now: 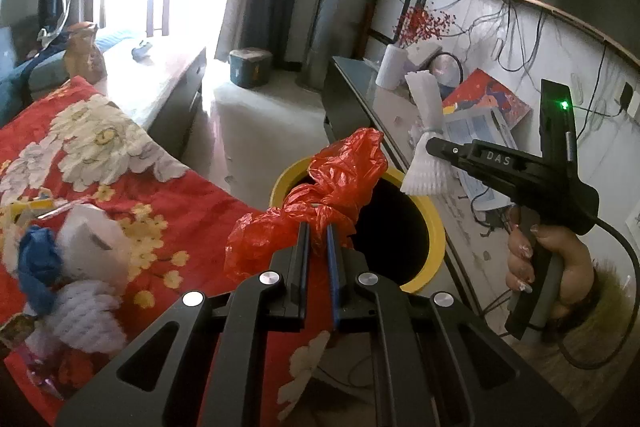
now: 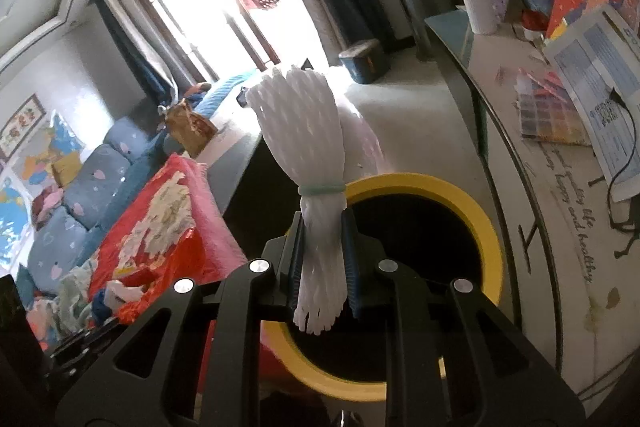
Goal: Collect trash
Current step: 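Carry the foam bundle and red bag over the yellow-rimmed bin with both tools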
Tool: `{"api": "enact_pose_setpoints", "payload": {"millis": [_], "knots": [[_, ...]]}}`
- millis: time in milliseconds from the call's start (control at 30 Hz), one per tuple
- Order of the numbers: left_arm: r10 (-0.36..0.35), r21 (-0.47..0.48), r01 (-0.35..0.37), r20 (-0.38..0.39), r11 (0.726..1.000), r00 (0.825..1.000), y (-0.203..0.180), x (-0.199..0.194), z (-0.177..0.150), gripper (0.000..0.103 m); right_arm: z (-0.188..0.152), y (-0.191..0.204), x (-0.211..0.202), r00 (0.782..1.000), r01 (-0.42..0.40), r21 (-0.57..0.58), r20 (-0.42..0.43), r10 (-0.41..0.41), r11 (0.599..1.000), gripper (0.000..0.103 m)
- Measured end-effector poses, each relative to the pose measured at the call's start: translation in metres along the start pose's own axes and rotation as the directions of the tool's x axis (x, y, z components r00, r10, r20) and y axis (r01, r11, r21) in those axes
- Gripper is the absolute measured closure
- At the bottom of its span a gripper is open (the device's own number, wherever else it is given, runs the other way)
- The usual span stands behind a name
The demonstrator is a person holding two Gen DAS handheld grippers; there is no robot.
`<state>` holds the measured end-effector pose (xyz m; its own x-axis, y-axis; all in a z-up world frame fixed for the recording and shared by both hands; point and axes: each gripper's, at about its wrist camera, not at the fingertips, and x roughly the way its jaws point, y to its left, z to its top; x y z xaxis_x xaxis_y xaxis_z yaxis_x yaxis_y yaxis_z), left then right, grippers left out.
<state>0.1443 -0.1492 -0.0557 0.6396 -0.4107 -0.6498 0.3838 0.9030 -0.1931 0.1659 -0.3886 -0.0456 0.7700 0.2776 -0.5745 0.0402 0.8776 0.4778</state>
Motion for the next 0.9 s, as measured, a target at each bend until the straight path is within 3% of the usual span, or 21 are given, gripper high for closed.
{"api": "enact_pose_setpoints", "payload": {"millis": [633, 833, 900], "knots": [[-0.015, 0.021, 0.016, -0.08, 1.0, 0.997, -0.027, 0.071, -0.002, 0.095, -0.005, -0.04, 0.022, 0.996, 0.046, 0.056, -0.075, -0.042, 0.997, 0.088], [-0.031, 0.004, 0.031, -0.076, 0.999, 0.997, -0.029, 0.084, -0.002, 0.095, -0.008, -0.048, 0.029, 0.994, 0.049, 0.075, -0.101, -0.041, 0.996, 0.085], [-0.05, -0.001, 0.05, -0.069, 0.999, 0.996, -0.03, 0.088, -0.001, 0.095, -0.008, -0.05, 0.03, 0.994, 0.048, 0.076, -0.105, -0.04, 0.996, 0.079]]}}
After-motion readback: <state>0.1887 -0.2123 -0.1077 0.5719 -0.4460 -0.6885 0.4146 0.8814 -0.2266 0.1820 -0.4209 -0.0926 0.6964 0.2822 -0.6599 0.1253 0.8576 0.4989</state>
